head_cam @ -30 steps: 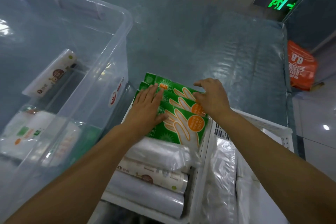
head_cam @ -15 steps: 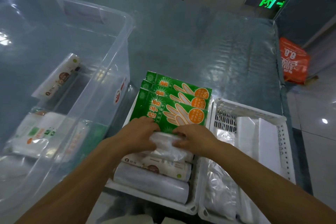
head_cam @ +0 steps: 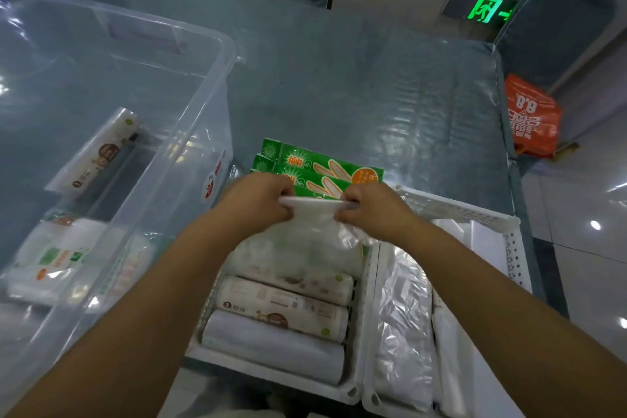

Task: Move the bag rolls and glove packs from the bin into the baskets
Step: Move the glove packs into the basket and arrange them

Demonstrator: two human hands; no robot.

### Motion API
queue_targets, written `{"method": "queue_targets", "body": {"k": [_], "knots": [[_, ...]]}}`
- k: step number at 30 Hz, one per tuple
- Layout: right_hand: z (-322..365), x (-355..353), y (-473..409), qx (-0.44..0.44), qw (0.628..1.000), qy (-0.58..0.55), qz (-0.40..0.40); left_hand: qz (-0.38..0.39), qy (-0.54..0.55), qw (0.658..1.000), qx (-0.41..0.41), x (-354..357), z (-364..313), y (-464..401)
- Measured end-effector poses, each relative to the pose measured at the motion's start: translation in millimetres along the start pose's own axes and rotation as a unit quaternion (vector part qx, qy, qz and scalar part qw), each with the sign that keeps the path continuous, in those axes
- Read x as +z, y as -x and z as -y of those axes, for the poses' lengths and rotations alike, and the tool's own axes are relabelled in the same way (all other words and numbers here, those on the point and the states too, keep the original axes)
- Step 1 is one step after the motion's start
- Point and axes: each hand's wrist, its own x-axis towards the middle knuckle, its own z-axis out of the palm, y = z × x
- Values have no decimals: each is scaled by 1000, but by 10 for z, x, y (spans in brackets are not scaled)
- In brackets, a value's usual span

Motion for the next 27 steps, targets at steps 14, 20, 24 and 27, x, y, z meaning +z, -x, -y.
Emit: {"method": "queue_targets", "body": {"k": [14,20,24,27], "knots": [[-90,-203,-180,29,995,11,-92,-172,-75,981,40,256,-67,47],[131,-524,-128,-125,930,140,-315,-309,-102,941,89,-115,-269,-65],[107,-362,-16,-230,893,201,-329,-296,-134,939,115,-185,-310,-50],[10,-122,50,-197,936,199,-212,-148,-146,973,100,-63,-211,26]]}}
